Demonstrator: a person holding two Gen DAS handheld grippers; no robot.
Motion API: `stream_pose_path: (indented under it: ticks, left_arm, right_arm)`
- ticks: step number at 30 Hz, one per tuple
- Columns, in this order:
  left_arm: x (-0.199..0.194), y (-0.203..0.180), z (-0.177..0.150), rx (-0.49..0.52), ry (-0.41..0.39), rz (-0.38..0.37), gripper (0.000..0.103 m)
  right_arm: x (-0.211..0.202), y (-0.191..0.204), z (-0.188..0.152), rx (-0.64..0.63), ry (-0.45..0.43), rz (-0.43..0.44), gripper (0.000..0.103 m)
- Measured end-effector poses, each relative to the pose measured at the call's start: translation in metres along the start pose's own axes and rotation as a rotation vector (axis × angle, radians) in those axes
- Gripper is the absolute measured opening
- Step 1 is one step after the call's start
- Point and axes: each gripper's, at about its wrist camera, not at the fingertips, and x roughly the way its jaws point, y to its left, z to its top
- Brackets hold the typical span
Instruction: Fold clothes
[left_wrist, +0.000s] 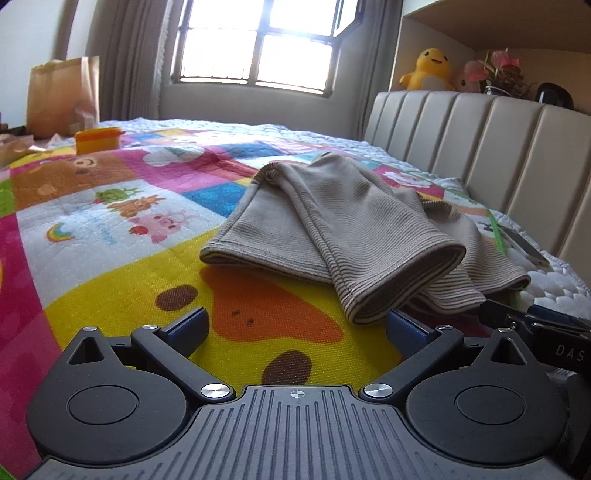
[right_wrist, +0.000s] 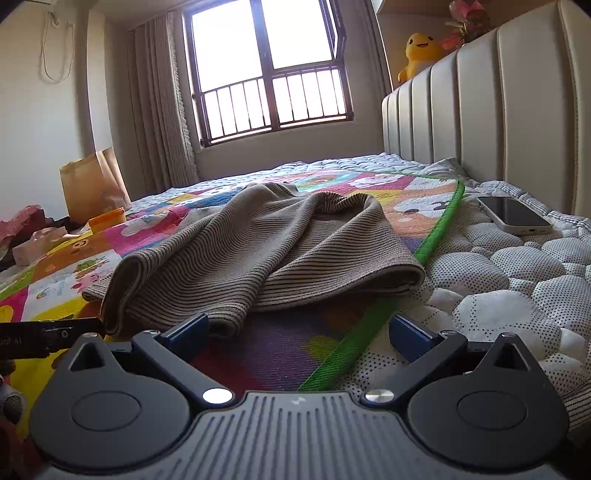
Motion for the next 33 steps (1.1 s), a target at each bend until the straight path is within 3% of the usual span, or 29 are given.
stream_pose_path:
  ticks: [7, 12, 33]
  left_arm:
    - [0.004, 0.009, 0.014, -0.01, 0.042, 0.01, 0.103]
    - [0.002, 0.0, 0.001, 0.036, 0.017, 0.024, 0.103]
    - [0.004, -0.004, -0.006, 0.051, 0.008, 0.027, 0.103]
  right_arm:
    - [-0.003, -0.009, 0.003, 0.025, -0.016, 0.022, 0.103]
    - [-0.005, -0.006, -0.003, 0.025, -0.002, 0.026, 0.103]
    - [-0.001, -0.008, -0.005, 0.038, 0.004, 0.026, 0.103]
